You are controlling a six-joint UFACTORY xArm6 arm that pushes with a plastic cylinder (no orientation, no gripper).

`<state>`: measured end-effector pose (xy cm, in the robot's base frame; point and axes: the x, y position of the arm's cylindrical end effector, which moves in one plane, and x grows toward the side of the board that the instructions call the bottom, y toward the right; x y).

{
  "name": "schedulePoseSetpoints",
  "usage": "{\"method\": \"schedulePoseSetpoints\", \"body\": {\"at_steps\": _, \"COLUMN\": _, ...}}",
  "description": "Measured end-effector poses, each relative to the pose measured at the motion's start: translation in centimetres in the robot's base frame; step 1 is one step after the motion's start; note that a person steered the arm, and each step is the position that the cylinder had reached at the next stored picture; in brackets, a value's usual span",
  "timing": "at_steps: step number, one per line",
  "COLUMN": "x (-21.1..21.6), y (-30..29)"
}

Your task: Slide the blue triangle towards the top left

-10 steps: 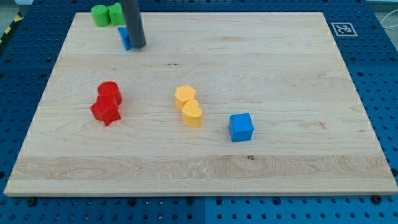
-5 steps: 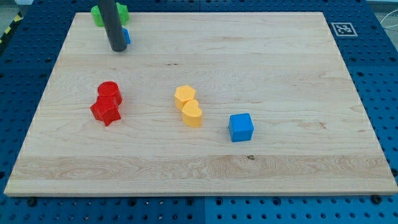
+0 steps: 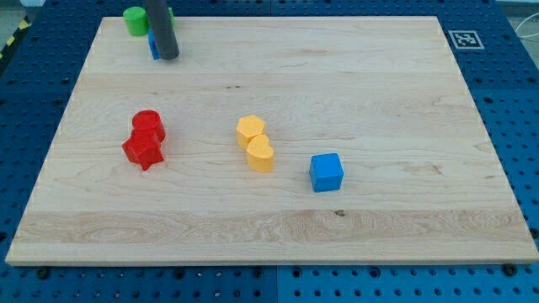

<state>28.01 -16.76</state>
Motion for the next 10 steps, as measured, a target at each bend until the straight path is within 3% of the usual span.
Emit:
{"method": "schedulePoseSetpoints", "body": {"at_steps": 1, "x": -0.5, "y": -0.5}}
{"method": "schedulePoseSetpoints", "body": {"at_steps": 3, "x": 3.4, "y": -1.0}}
{"method": "schedulePoseSetpoints", "body": {"at_steps": 10, "x": 0.9, "y": -3.0}}
